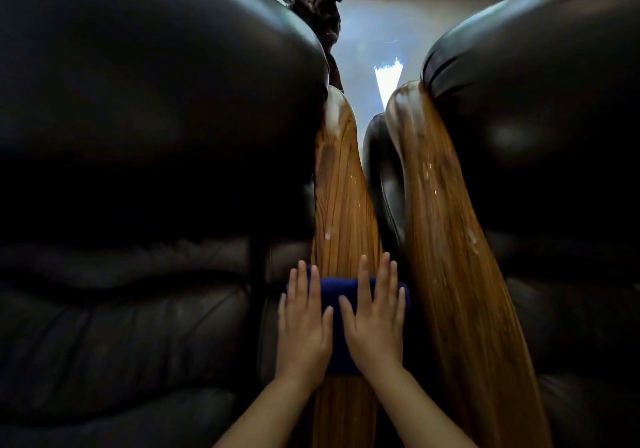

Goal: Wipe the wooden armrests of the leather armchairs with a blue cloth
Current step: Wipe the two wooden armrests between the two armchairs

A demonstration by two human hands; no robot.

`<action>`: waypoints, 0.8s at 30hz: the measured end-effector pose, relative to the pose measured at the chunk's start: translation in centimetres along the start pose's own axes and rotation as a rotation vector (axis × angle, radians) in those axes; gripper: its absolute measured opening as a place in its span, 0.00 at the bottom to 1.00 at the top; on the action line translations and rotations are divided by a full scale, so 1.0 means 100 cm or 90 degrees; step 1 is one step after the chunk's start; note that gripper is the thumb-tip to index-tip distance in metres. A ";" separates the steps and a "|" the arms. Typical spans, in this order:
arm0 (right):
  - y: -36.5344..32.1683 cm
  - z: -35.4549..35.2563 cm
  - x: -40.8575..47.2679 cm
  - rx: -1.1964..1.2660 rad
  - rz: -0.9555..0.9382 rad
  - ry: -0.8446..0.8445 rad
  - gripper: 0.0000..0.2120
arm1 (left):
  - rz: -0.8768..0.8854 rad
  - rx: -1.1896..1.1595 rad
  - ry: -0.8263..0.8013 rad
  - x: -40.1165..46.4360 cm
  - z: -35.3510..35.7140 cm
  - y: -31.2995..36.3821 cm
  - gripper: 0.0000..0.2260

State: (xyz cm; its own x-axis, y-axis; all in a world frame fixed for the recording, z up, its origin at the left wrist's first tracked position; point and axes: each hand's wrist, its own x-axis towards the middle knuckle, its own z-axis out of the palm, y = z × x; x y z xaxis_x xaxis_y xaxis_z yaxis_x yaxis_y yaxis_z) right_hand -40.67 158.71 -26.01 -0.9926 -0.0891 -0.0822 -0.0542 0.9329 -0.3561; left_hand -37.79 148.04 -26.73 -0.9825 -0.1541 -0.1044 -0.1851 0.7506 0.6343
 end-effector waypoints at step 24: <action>0.024 -0.005 0.086 0.212 -0.144 -0.054 0.28 | 0.148 -0.045 -0.112 0.090 -0.010 -0.018 0.27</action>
State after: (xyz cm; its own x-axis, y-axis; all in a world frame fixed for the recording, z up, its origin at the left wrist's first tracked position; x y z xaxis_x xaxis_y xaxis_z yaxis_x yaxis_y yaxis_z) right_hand -49.41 160.33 -27.15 -0.9465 -0.3206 -0.0379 -0.2189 0.7237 -0.6544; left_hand -46.24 144.66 -28.02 -0.9878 0.1348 -0.0774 0.0408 0.7054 0.7076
